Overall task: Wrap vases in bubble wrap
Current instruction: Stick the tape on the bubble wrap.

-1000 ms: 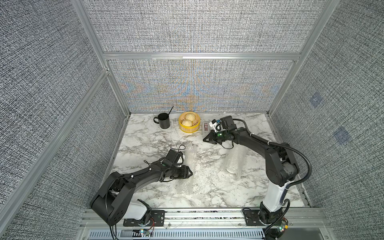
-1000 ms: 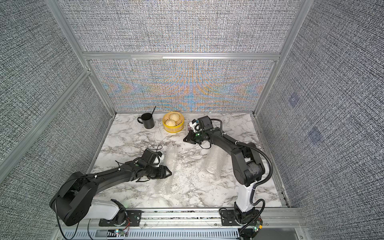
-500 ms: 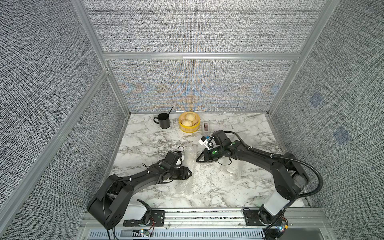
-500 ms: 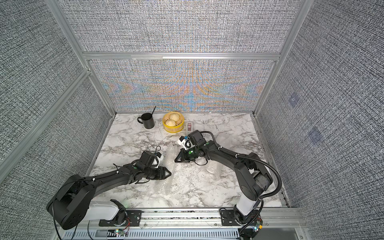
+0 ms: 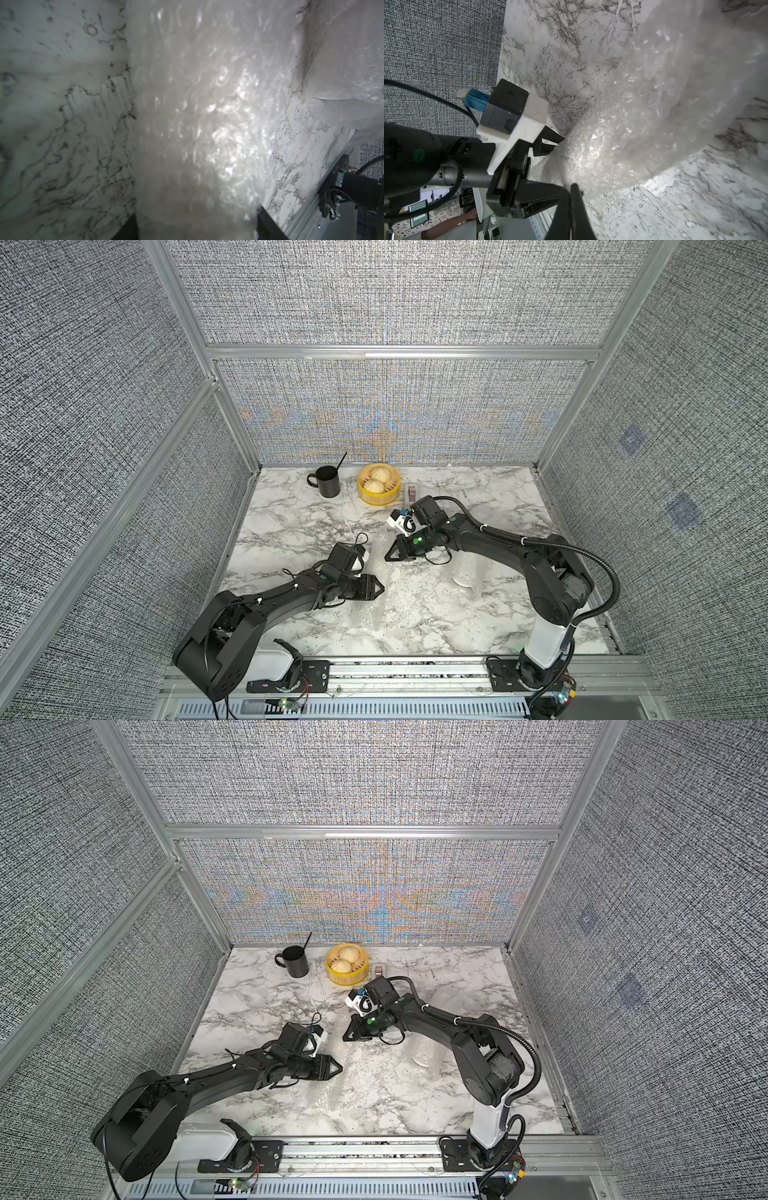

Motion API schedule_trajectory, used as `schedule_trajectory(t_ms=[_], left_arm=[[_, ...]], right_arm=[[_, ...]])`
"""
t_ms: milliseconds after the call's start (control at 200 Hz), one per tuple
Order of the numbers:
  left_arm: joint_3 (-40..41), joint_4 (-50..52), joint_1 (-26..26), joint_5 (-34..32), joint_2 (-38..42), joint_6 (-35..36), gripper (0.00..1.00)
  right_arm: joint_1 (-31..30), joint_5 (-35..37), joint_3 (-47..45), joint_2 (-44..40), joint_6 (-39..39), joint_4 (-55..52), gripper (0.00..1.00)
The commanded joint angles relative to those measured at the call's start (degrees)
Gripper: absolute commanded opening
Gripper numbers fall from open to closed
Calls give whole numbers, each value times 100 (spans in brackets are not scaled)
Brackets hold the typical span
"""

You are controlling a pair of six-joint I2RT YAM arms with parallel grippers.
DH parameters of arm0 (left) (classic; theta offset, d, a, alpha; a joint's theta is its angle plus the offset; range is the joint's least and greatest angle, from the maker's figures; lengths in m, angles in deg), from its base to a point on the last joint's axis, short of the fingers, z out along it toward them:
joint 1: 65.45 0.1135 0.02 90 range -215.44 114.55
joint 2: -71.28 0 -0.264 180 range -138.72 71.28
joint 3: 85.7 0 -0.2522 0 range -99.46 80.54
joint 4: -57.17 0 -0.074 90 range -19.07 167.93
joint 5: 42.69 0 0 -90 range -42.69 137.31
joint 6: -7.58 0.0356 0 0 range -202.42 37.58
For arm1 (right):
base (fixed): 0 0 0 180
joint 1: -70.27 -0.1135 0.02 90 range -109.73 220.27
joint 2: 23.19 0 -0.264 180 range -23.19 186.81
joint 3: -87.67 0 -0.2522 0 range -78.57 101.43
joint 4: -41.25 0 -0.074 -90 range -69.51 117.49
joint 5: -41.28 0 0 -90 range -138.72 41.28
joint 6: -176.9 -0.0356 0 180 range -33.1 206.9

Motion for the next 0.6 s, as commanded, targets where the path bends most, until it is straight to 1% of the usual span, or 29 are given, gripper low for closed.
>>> schedule_trajectory(t_ms=[0,80,135,215,295,470,595], left_arm=[[60,797,29,-317,-42,182,54],[45,774,50,-279,-63,157,54],[52,753,60,-280,-90,147,54],[84,715,83,-278,-135,145,54],[80,755,84,-252,-150,140,54],[72,751,101,-214,-138,158,54],[54,786,122,-239,-170,161,54]], right_arm=[[-81,20,54,80,257,-375,0],[-106,173,46,130,346,-555,0],[-102,119,-2,150,310,-408,0],[-146,19,171,304,370,-454,0],[-163,156,291,453,483,-617,0],[-187,44,402,627,458,-452,0],[-212,99,577,846,536,-568,0]])
